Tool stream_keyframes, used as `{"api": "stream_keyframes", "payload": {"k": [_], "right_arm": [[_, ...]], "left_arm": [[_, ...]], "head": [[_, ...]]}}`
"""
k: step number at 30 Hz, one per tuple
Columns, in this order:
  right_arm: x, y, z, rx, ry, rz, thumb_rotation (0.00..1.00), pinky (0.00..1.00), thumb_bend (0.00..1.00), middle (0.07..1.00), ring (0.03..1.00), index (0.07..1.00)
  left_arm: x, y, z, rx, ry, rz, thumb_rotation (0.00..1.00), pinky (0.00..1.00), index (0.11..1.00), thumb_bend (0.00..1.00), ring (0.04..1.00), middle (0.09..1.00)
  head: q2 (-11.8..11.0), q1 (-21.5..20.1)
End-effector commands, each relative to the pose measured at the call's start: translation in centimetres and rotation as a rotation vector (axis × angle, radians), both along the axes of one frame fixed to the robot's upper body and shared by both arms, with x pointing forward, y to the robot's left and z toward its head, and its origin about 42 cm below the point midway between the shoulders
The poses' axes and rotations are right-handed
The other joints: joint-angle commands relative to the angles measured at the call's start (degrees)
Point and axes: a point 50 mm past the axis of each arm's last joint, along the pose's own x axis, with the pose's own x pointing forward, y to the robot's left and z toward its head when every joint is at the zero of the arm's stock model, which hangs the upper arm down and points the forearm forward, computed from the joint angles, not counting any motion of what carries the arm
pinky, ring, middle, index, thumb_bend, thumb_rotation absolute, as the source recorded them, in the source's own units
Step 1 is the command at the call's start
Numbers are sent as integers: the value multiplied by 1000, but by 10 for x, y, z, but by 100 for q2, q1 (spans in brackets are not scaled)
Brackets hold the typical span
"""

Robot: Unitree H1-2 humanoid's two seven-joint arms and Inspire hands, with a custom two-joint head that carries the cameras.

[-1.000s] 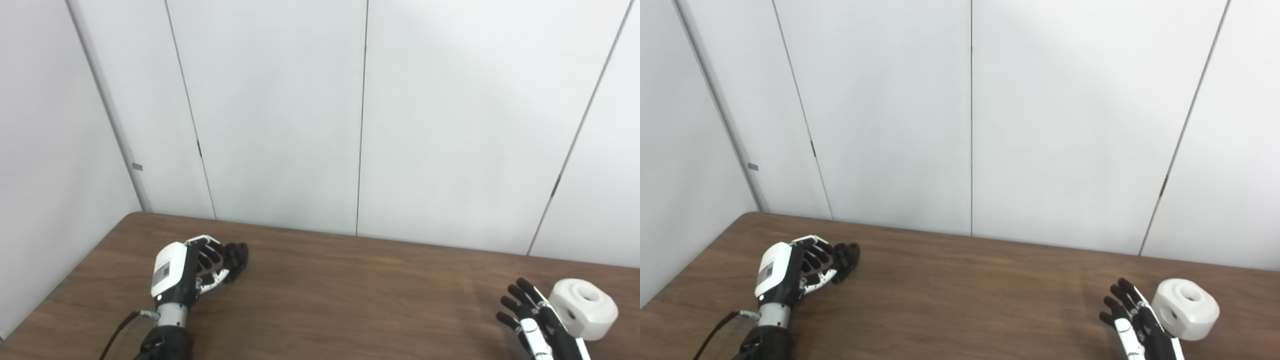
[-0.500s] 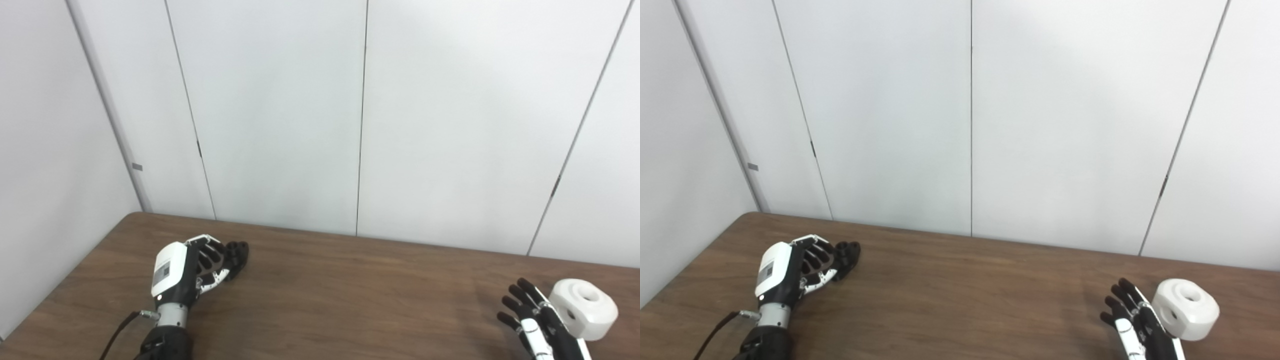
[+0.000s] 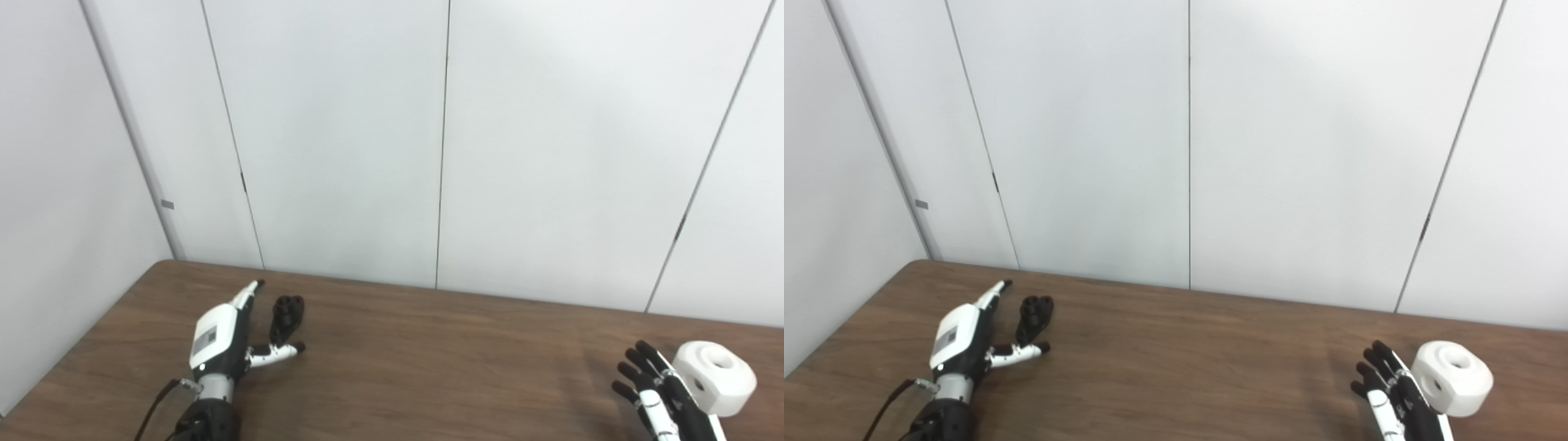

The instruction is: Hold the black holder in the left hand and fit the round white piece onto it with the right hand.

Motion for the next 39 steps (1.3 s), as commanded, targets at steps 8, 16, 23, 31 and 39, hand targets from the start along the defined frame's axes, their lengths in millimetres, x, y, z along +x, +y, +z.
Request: {"api": "stream_keyframes", "payload": {"k": [8,16,23,31,39], "right_arm": [[4,3,24,-3,-95,12,596,777,373,867,844,858],[3,5,26,0,-91,12,595,784,371,869,849,860],[-1,-2,32,2,-107,20,632,800,370,884,861,874],[-4,-3,36,6,-111,3,611,774,402,858,838,845],[-3,-4,41,1,-123,16,634,763,376,852,830,838]], "left_arm": [[4,-7,6,33,67,-17,316,835,881,990,902,893],[7,-2,-2,29,116,-4,258,831,840,967,874,852],[12,-7,-5,29,74,-4,258,745,796,981,806,805],[20,-2,1,24,76,20,319,698,790,958,770,789],[22,1,1,46,83,15,354,734,787,957,799,799]], "head": [[57,-18],[79,-6],[206,265],[238,247],[310,263]]}}
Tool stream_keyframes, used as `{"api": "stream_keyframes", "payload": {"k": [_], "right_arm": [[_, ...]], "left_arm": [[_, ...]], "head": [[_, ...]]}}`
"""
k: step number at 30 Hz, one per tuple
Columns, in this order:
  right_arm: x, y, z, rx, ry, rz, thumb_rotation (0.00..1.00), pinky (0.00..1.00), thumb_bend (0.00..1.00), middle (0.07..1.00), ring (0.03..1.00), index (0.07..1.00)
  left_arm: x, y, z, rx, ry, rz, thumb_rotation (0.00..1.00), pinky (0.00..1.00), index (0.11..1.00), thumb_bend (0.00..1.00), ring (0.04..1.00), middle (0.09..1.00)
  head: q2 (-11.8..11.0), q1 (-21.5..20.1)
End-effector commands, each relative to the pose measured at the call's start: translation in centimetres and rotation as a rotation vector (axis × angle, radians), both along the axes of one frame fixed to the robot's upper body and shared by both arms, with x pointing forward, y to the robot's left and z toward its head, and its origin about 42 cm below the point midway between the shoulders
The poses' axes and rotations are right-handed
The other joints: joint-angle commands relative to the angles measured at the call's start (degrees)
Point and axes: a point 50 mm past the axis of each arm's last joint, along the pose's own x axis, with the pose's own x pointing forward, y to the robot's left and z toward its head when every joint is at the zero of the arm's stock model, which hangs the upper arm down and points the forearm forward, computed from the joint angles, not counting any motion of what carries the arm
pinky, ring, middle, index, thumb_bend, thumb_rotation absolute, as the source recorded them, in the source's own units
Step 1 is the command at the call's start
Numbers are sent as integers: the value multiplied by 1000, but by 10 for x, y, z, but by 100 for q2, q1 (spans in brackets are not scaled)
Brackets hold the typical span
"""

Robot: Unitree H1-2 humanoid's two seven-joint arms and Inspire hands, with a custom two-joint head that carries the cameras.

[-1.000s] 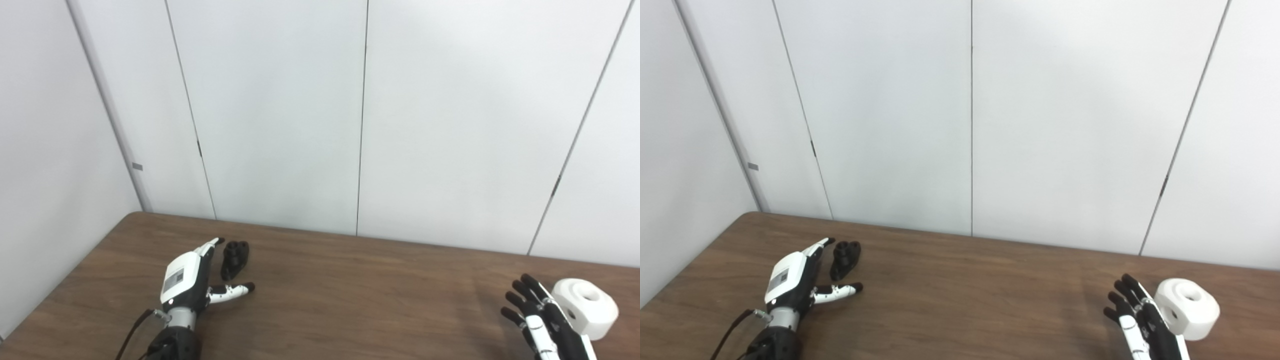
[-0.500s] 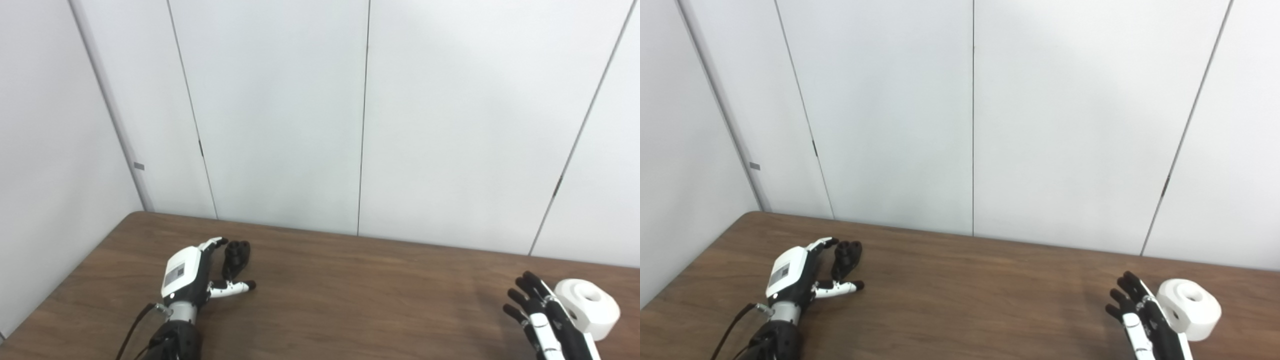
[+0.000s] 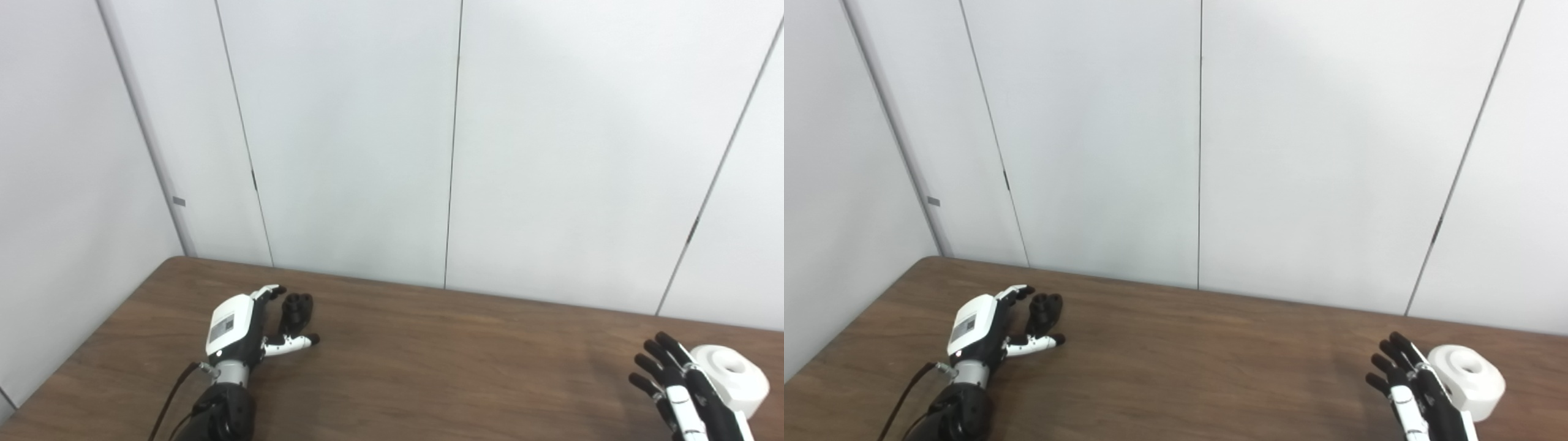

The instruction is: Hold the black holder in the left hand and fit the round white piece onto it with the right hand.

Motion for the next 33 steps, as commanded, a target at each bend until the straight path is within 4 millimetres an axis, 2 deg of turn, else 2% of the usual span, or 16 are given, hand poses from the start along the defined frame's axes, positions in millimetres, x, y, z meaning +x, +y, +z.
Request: {"api": "stream_keyframes", "payload": {"k": [1,8,11,18,27,33], "right_arm": [[3,1,21,2,-79,16,637,763,377,852,831,838],[2,2,25,8,-80,19,652,775,380,855,831,843],[3,2,25,26,-76,18,627,768,405,854,830,837],[3,3,27,22,-81,20,623,755,424,855,823,836],[0,0,34,45,-89,17,608,769,395,857,832,836],[-1,-2,36,39,-94,18,624,763,391,863,840,850]], "left_arm": [[3,2,-1,16,46,-11,355,734,784,960,797,797],[3,4,0,47,59,-16,347,734,743,967,783,778],[0,6,-2,50,65,-9,374,725,703,966,767,743],[-1,7,-4,60,65,-5,357,710,648,955,726,681],[-3,4,0,82,39,-24,347,656,617,943,680,637],[-2,5,1,88,53,-15,339,633,621,935,668,643]], "head": [[19,14],[87,15],[87,15],[143,36],[241,96],[262,103]]}}
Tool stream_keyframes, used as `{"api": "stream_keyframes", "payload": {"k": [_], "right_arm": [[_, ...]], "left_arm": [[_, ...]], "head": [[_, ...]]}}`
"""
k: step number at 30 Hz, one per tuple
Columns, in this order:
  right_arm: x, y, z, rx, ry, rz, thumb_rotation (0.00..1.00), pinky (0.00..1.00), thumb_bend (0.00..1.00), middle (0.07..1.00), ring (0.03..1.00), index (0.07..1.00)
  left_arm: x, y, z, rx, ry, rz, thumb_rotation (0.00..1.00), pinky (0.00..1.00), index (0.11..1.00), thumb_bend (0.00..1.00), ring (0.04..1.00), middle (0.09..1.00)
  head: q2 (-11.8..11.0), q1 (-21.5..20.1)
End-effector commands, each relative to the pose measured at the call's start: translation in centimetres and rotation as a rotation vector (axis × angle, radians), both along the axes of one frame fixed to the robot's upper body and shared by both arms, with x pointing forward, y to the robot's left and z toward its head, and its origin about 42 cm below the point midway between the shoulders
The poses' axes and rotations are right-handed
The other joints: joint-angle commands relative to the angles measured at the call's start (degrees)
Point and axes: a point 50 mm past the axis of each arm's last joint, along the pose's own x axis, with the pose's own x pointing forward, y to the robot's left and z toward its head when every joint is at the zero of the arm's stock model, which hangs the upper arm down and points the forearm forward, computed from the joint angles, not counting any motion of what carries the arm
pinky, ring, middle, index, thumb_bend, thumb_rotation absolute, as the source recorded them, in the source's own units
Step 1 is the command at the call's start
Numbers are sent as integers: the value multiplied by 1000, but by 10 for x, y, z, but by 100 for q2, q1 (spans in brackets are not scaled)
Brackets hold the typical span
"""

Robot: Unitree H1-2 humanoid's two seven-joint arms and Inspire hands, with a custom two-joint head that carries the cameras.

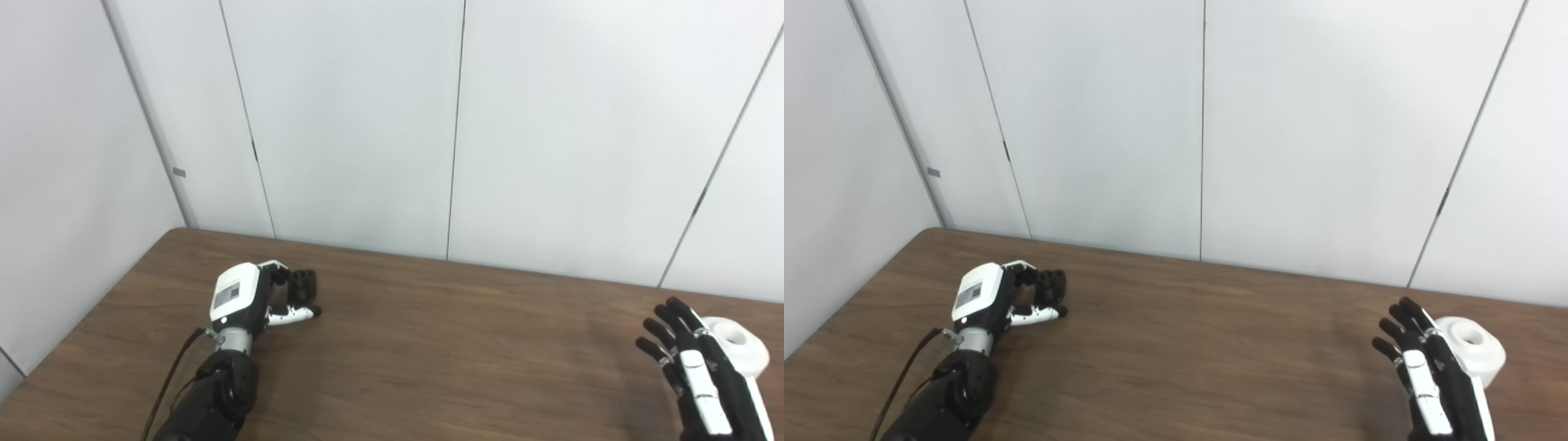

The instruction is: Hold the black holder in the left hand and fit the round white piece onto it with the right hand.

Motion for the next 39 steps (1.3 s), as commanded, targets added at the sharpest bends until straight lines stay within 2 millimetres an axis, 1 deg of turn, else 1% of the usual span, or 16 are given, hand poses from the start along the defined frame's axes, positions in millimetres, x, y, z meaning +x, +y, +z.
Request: {"api": "stream_keyframes", "payload": {"k": [1,5,10,15,18,21,22,24,25,26,27,28,31,32,35,39], "right_arm": [[3,0,21,3,-85,8,624,762,389,864,840,851],[2,-1,22,11,-90,2,614,755,396,858,834,846],[2,-1,23,4,-94,4,613,755,396,860,836,852],[2,-2,23,8,-98,3,600,745,394,856,831,848],[2,-3,23,-5,-97,-3,601,740,406,853,825,847],[2,-3,23,-2,-101,-5,601,721,404,843,809,845],[2,-3,24,2,-103,-6,601,721,403,843,808,845],[1,-3,25,6,-106,-6,600,722,383,849,815,848],[1,-3,26,8,-108,-6,601,728,379,853,819,852],[1,-4,27,10,-111,-6,601,727,374,854,818,854],[1,-4,27,11,-114,-7,599,722,371,853,812,854],[1,-4,28,10,-116,-7,598,720,375,851,810,853],[1,-4,29,15,-116,-8,595,729,382,848,808,849],[1,-4,29,16,-114,-8,593,733,384,847,810,849],[1,-3,30,16,-113,-7,589,736,380,848,814,848],[1,-3,30,12,-117,-4,591,726,397,850,813,849]], "left_arm": [[-1,1,-3,14,45,-3,340,631,622,936,667,644],[1,1,-3,10,79,5,356,630,653,951,676,670],[3,-2,-2,17,110,22,386,659,709,973,718,716],[3,-3,-1,22,98,29,390,653,685,962,711,694],[3,-3,-1,5,69,32,332,632,619,957,663,635],[4,-4,-1,-13,47,31,204,576,560,878,572,570],[4,-4,-1,-18,38,30,198,572,557,875,568,568],[4,-5,-1,-21,23,25,137,552,532,854,550,549],[4,-5,-1,-19,19,23,104,565,510,692,553,546],[4,-5,-1,-18,17,23,87,583,499,610,558,544],[4,-6,-1,-14,12,20,76,589,492,559,556,538],[4,-6,0,-10,6,18,72,581,489,541,546,531],[3,-7,1,14,-13,20,63,480,484,524,475,496],[3,-7,1,18,-14,21,61,467,484,523,464,490],[3,-6,1,36,-19,15,57,448,484,521,453,479],[2,-4,1,38,-19,8,57,457,484,521,447,470]], "head": [[7,7],[13,30],[20,50],[14,72],[10,76],[10,76],[23,87],[25,93],[38,105],[40,111],[40,111],[40,111],[46,123],[46,123],[46,123],[58,124]]}}
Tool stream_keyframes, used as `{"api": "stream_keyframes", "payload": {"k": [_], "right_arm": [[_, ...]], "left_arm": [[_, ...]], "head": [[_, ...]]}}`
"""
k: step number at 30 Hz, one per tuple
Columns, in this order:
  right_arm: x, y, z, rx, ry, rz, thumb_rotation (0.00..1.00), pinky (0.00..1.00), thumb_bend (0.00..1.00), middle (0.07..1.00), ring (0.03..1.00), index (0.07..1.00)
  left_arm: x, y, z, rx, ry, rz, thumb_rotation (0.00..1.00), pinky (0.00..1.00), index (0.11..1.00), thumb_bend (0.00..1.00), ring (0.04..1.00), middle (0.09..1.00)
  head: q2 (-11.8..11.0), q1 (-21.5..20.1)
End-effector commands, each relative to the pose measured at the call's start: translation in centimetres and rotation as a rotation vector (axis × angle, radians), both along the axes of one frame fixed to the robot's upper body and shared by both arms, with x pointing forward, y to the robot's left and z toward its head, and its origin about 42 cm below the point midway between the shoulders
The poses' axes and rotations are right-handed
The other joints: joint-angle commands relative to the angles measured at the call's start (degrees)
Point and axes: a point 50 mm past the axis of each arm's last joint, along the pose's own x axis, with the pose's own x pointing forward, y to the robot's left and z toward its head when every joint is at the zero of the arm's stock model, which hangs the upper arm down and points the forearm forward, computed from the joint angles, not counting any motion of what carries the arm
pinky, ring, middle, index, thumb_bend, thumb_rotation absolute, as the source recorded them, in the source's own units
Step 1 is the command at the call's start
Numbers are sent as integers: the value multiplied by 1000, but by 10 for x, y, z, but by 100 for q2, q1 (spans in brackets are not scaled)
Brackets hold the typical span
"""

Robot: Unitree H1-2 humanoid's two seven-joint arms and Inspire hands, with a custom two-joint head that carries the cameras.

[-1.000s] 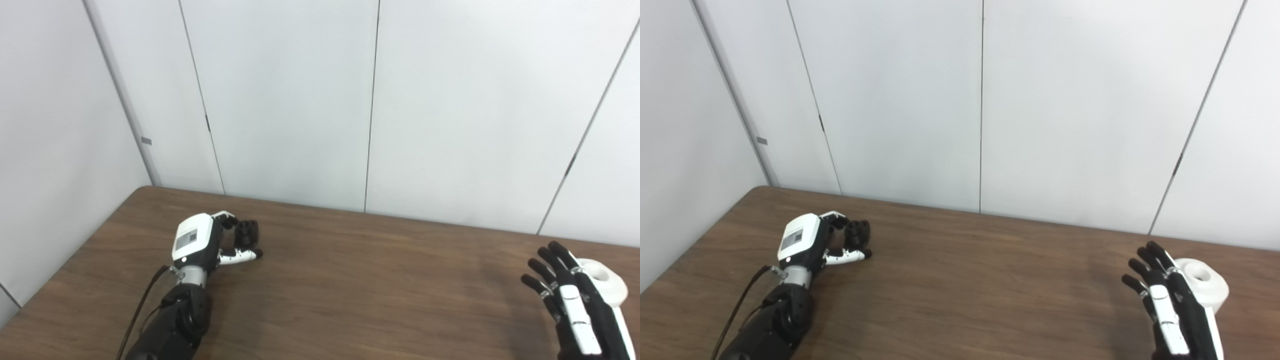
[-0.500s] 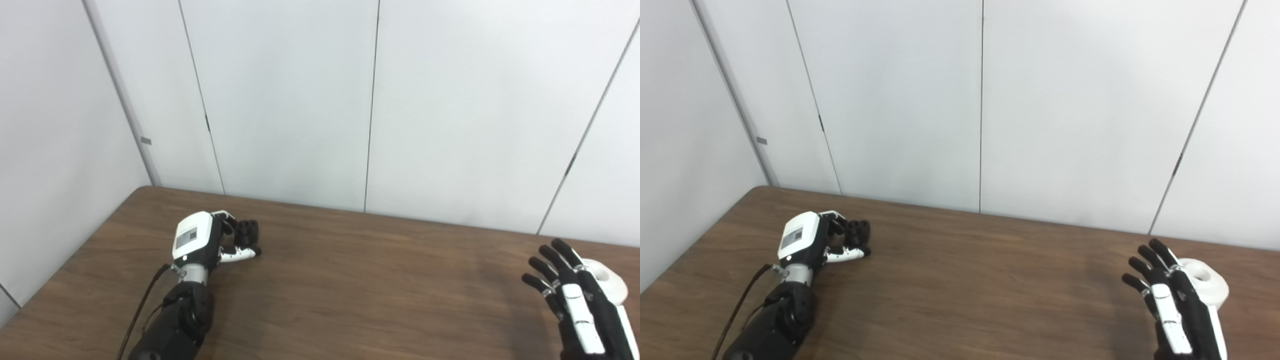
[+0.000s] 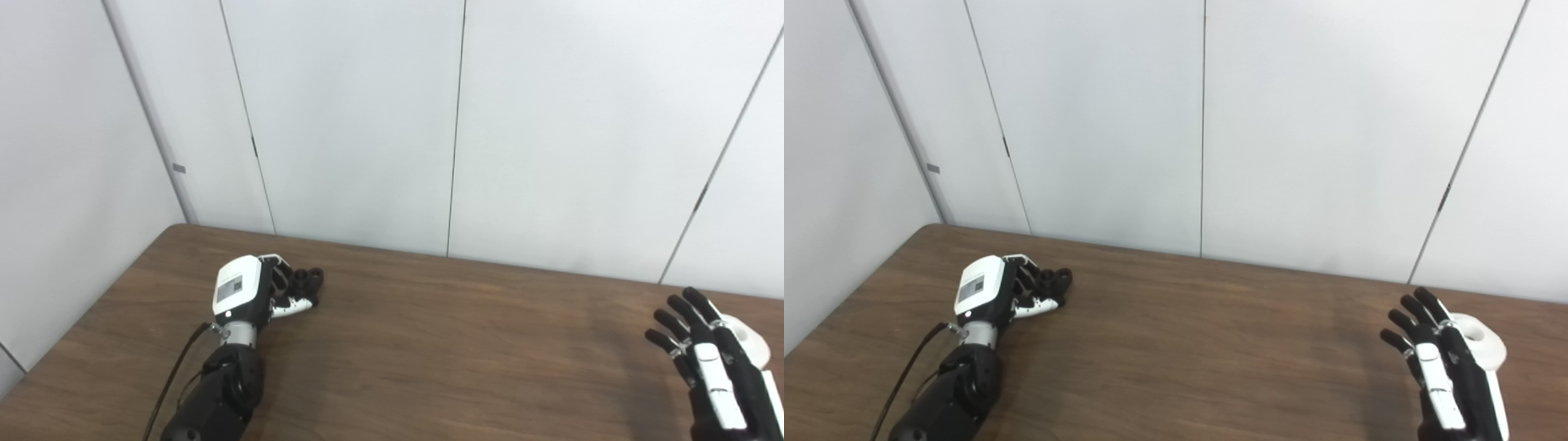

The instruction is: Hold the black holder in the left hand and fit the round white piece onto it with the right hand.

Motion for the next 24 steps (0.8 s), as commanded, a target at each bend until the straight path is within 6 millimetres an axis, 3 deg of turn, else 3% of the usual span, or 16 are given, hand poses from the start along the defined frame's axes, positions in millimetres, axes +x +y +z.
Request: {"api": "stream_keyframes", "payload": {"k": [1,11,16,22,24], "right_arm": [[3,3,21,-4,-89,9,591,723,393,849,811,848],[3,4,22,-1,-87,9,597,732,375,849,817,846],[3,6,23,-2,-86,7,594,716,370,843,807,841],[2,8,24,-4,-89,9,584,711,359,840,806,837],[2,8,24,-1,-89,10,585,708,363,840,806,836]], "left_arm": [[-2,4,-3,10,18,-10,58,460,484,521,448,469],[-4,7,-4,17,17,-22,58,451,484,521,447,472],[-7,7,-4,28,24,-53,59,507,484,522,468,479],[-10,-1,-7,51,59,-111,59,679,485,522,545,498],[-12,-7,-8,44,66,-126,58,666,486,522,555,502]], "head": [[6,-1],[3,-11],[23,-53],[18,-103],[17,-118]]}}
